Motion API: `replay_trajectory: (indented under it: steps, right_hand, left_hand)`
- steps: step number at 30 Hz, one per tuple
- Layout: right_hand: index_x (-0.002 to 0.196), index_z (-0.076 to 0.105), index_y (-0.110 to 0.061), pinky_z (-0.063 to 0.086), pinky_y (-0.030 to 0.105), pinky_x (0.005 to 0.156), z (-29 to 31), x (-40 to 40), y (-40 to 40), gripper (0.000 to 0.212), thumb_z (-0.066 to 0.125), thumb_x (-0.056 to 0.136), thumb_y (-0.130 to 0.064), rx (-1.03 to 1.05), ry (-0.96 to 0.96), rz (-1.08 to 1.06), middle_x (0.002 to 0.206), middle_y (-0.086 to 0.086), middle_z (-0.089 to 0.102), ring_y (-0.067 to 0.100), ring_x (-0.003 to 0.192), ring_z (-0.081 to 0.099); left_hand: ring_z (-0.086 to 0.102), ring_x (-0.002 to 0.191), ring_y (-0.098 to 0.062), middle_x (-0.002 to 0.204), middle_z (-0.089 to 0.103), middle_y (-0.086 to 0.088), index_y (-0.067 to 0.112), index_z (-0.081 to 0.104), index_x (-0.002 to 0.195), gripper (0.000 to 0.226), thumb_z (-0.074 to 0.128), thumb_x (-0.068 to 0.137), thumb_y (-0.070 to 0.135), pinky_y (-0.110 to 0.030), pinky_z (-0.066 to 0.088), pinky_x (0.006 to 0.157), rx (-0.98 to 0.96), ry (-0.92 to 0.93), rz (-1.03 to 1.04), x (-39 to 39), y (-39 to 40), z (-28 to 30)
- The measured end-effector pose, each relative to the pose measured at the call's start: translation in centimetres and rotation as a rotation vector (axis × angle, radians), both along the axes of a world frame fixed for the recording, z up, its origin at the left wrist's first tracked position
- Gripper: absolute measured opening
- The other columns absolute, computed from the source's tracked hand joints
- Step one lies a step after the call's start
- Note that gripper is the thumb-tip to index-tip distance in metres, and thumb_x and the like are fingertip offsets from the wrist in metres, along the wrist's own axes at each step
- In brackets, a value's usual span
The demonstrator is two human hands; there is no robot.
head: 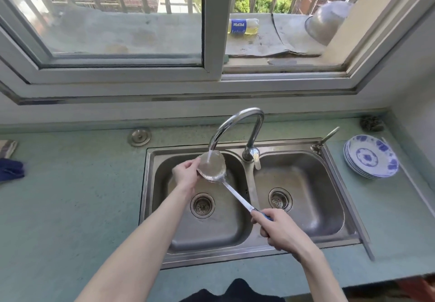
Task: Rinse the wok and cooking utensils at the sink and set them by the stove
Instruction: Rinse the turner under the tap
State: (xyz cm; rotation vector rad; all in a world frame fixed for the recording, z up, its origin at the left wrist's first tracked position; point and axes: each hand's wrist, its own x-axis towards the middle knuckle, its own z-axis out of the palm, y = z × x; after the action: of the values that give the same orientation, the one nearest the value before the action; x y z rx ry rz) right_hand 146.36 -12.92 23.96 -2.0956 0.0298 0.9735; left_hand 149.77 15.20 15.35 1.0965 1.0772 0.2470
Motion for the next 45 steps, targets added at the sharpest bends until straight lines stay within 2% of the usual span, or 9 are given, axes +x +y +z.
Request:
replay_trajectory:
  steps: [5,12,18,23,29,33,36,41,45]
  right_hand:
    - [0.094,0.065,-0.002,0.028,0.024,0.045,-0.6,0.6,1.7,0.045,0.058,0.101,-0.046,0.016,-0.029,0.003,0.059,-0.005,0.047,0.017,0.049,0.035]
    - [0.079,0.057,-0.01,0.035,0.032,0.056,-1.5,0.7,4.6,0.052,0.056,0.088,-0.061,0.043,-0.067,-0.024,0.057,-0.004,0.053,0.016,0.054,0.042]
    - [0.079,0.055,-0.008,0.034,0.032,0.057,-1.1,0.5,3.5,0.049,0.058,0.096,-0.053,0.063,-0.076,0.06,0.058,-0.005,0.049,0.016,0.055,0.038]
    - [0.09,0.062,-0.003,0.031,0.026,0.049,-0.8,1.0,3.1,0.048,0.06,0.097,-0.051,0.103,-0.033,0.03,0.061,-0.003,0.048,0.015,0.053,0.036]
    - [0.088,0.064,-0.005,0.033,0.032,0.054,-0.7,1.6,2.8,0.05,0.058,0.096,-0.054,0.038,-0.088,0.053,0.06,-0.004,0.05,0.013,0.051,0.037]
    - [0.095,0.067,0.001,0.029,0.025,0.047,-0.5,1.6,2.1,0.048,0.059,0.101,-0.046,0.052,-0.027,0.014,0.058,-0.005,0.048,0.012,0.046,0.035]
    - [0.099,0.067,0.002,0.026,0.023,0.043,-0.1,1.3,1.7,0.045,0.06,0.102,-0.043,0.081,0.024,-0.003,0.058,-0.004,0.047,0.012,0.044,0.031]
    - [0.098,0.064,0.003,0.026,0.023,0.043,0.2,1.0,1.7,0.046,0.06,0.102,-0.042,0.07,0.03,0.015,0.06,-0.002,0.047,0.014,0.046,0.03]
    - [0.095,0.068,-0.002,0.027,0.022,0.043,0.2,1.5,1.2,0.043,0.059,0.102,-0.044,0.03,0.009,0.034,0.058,-0.006,0.048,0.013,0.045,0.032]
  left_hand:
    - [0.073,0.098,-0.028,0.107,0.073,-0.019,0.001,0.066,0.101,0.008,0.07,0.095,0.005,-0.035,0.064,0.079,-0.138,-0.027,0.118,-0.1,-1.8,-0.3]
    - [0.076,0.068,-0.022,0.084,0.076,-0.019,-0.004,0.065,0.097,0.006,0.07,0.094,-0.001,-0.029,0.064,0.064,-0.285,-0.105,0.092,-0.1,-5.1,0.6]
    - [0.077,0.079,-0.027,0.094,0.078,-0.014,0.003,0.074,0.096,0.015,0.082,0.086,0.011,-0.037,0.065,0.069,-0.078,0.026,0.043,1.0,-1.1,0.2]
    - [0.06,0.064,-0.009,0.075,0.071,0.003,0.01,0.074,0.082,0.021,0.083,0.087,0.028,-0.012,0.046,0.054,0.145,0.031,-0.034,1.3,1.0,0.7]
    - [0.072,0.085,-0.03,0.089,0.077,-0.013,0.006,0.071,0.087,0.031,0.059,0.104,0.029,-0.052,0.06,0.088,0.059,0.016,-0.105,1.1,0.3,-0.3]
    - [0.078,0.085,-0.023,0.093,0.08,-0.008,0.005,0.075,0.106,0.016,0.076,0.09,0.004,-0.034,0.063,0.072,-0.002,-0.106,-0.146,0.6,-0.5,0.3]
    - [0.074,0.075,-0.009,0.084,0.08,-0.001,0.011,0.078,0.092,0.008,0.082,0.085,0.011,-0.022,0.056,0.068,0.053,-0.1,-0.068,0.6,-0.4,-0.4]
    - [0.027,0.048,-0.012,0.056,0.036,0.0,0.006,0.049,0.063,0.057,0.062,0.099,0.049,-0.028,0.024,0.048,0.266,0.024,-0.081,0.7,-0.5,-1.3]
    - [0.067,0.071,-0.013,0.071,0.071,0.006,0.013,0.07,0.076,0.042,0.057,0.098,0.046,-0.025,0.052,0.067,0.252,0.056,-0.183,0.4,-0.4,-2.0]
